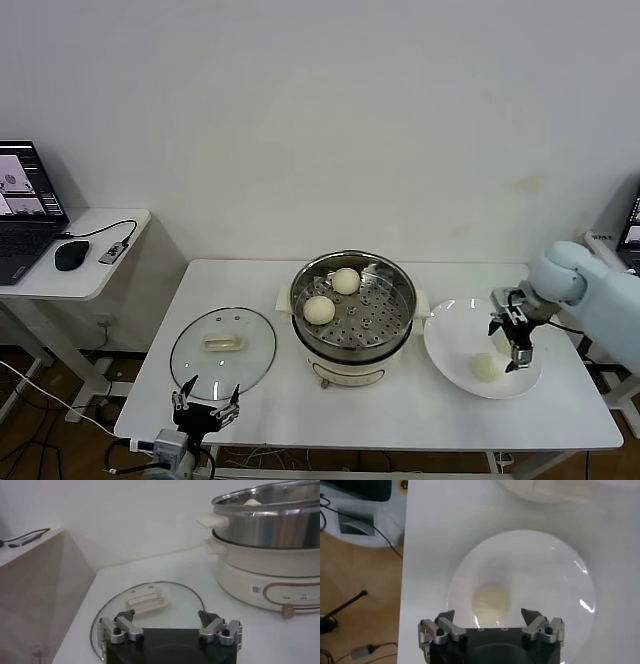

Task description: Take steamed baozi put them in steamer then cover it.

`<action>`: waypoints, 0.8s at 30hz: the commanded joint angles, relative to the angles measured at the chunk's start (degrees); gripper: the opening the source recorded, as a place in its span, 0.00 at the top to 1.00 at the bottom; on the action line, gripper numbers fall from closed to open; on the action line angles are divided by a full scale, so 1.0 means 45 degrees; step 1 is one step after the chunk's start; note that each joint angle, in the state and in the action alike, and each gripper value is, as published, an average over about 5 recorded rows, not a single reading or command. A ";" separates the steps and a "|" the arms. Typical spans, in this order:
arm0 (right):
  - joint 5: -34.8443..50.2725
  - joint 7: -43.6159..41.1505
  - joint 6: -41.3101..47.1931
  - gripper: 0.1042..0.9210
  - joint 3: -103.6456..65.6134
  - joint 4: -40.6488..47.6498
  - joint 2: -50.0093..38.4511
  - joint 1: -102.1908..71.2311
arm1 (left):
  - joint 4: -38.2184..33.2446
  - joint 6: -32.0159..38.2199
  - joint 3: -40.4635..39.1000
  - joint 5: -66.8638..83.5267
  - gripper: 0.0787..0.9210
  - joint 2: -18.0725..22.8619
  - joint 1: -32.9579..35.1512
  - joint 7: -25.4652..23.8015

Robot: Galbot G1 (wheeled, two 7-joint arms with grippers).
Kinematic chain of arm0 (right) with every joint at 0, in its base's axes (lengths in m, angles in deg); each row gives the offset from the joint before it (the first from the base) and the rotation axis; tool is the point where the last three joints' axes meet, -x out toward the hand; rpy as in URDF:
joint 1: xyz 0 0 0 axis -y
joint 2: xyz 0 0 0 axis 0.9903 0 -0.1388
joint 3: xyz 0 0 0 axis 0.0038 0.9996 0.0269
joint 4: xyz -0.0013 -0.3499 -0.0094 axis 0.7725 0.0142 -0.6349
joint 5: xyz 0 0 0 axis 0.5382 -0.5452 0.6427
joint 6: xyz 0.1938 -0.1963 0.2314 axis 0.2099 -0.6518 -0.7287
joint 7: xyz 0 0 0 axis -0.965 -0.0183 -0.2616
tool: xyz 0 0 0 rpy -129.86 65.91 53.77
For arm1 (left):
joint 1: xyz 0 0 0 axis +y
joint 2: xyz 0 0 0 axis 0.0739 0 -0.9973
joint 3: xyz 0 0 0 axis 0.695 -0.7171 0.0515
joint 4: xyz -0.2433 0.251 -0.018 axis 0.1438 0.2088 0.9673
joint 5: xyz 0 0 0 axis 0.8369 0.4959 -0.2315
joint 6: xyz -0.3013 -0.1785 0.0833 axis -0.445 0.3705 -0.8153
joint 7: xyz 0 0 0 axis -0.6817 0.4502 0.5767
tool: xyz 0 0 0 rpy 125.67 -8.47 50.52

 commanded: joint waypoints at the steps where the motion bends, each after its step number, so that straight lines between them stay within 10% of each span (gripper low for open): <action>1: -0.0622 0.0362 -0.0119 0.12 -0.0227 0.0567 0.0499 -0.0633 | 0.0176 -0.0002 -0.0006 -0.0002 0.12 0.0008 -0.0039 -0.0012; 24: -0.1423 0.0900 -0.0363 0.12 -0.1160 0.1763 0.1297 -0.1745 | 0.0590 0.0019 -0.0025 -0.0040 0.12 -0.0018 -0.0153 -0.0015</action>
